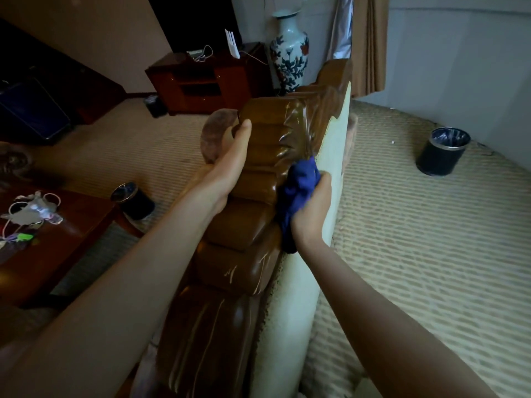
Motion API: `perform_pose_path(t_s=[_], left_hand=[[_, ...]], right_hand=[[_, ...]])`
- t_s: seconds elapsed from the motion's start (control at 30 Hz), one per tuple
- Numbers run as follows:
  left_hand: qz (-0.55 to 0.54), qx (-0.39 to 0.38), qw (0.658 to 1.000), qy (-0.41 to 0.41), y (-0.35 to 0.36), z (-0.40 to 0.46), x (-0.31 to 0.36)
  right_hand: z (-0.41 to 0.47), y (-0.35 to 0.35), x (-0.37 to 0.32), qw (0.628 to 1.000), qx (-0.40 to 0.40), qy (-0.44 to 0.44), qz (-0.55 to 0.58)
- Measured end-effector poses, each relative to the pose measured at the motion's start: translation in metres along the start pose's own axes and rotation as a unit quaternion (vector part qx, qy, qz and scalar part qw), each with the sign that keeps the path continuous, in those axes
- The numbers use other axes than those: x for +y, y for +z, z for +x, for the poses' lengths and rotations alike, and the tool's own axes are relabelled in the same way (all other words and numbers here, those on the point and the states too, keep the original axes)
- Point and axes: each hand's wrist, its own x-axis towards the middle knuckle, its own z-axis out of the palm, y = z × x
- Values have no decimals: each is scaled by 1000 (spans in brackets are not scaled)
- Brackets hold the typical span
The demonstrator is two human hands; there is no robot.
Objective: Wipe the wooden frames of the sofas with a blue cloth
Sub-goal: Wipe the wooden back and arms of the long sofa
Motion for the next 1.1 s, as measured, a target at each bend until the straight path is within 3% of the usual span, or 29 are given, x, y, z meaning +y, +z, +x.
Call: perform_pose_path(t_s=[0.13, 0.2, 0.27, 0.43, 0.57, 0.67, 0.9, 1.0, 1.1], left_hand=[[16, 10, 1000, 0, 1, -1, -3], [22, 16, 1000, -5, 1, -1, -3], [16, 12, 1000, 6, 0, -2, -3], [27, 16, 999, 12, -1, -5, -3], [21, 16, 999, 21, 0, -5, -1], [9, 16, 999, 29, 2, -6, 0], [3, 37, 999, 31, 5, -2, -4], [-26, 10, 1000, 14, -1, -3, -2], [-73, -11, 997, 1, -7, 4, -7]], right_hand=[[-36, -21, 27, 995, -51, -4, -83], [-48, -28, 34, 995, -61, 39, -74], [-40, -27, 26, 996, -47, 55, -58], [26, -5, -24, 999, 42, -2, -11], [59, 7, -12, 988, 92, 105, 64], [48, 7, -5, 979, 77, 175, 69], [-46, -18, -15, 997, -78, 26, 7], [-75, -22, -25, 995, -77, -53, -25], [-78, -19, -38, 968, -65, -213, -113]])
